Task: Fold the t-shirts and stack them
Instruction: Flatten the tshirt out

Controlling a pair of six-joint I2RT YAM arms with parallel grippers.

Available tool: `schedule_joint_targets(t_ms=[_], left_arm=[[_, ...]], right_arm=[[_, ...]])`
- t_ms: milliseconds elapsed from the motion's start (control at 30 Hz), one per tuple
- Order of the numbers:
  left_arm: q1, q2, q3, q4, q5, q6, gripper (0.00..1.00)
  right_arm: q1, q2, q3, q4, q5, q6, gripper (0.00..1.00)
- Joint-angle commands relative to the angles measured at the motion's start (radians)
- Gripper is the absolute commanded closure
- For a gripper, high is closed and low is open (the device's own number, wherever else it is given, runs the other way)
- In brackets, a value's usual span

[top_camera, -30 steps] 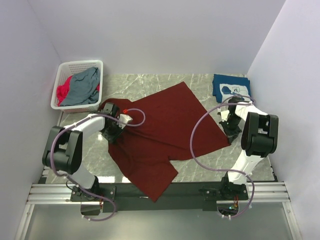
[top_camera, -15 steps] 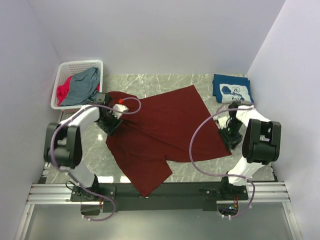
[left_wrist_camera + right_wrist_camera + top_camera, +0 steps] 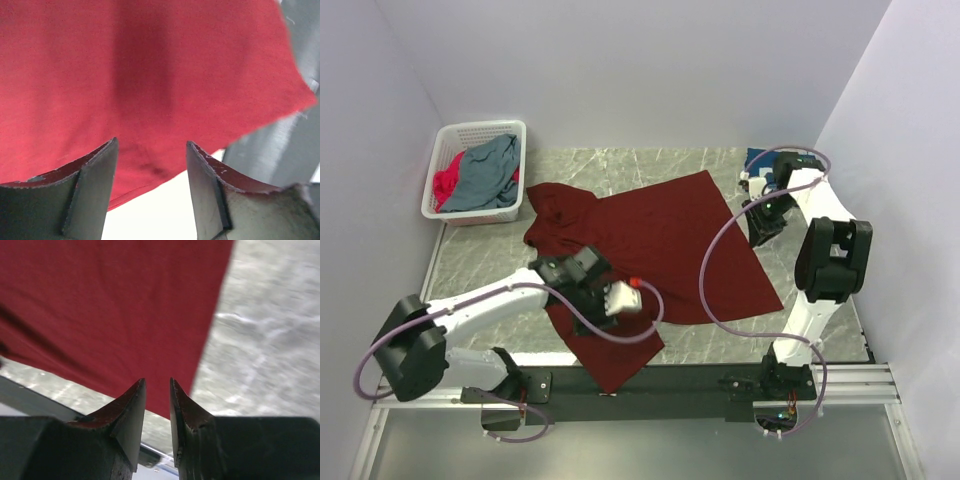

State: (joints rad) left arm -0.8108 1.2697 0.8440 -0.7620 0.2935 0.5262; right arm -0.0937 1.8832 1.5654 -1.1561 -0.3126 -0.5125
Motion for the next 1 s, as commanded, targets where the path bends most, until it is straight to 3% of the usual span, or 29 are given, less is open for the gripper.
schedule_joint_targets(t_ms=[0,133,300,600,800,967], left_arm=[[-0.105,0.011,-0.019,0.01,0.009,-0.017,0.37],[-0.27,0.048,-0.055,0.064,-0.057,-0.009,0.38],[-0.393,0.077,-0.089,0.115,-0.116,0.027,0.4],[-0.614,0.028,-0.103,0.116,-0.067,0.09,0.42],[-0.648,0.103,-0.056,0.07,-0.045,0.123,0.5],[-0.648,0.198,-0.026,0.035,-0.08,0.127,0.5]], right_arm=[[0.014,0.011,0.001,-0.022,-0.062,0.058,0.67],[0.02,0.011,-0.039,0.012,-0.068,0.077,0.68],[0.025,0.016,-0.062,0.026,-0.066,0.092,0.68],[0.025,0.028,-0.059,0.027,-0.063,0.103,0.69],[0.025,0.036,-0.057,0.03,-0.068,0.117,0.69],[0.025,0.047,-0.042,0.024,-0.077,0.118,0.69]])
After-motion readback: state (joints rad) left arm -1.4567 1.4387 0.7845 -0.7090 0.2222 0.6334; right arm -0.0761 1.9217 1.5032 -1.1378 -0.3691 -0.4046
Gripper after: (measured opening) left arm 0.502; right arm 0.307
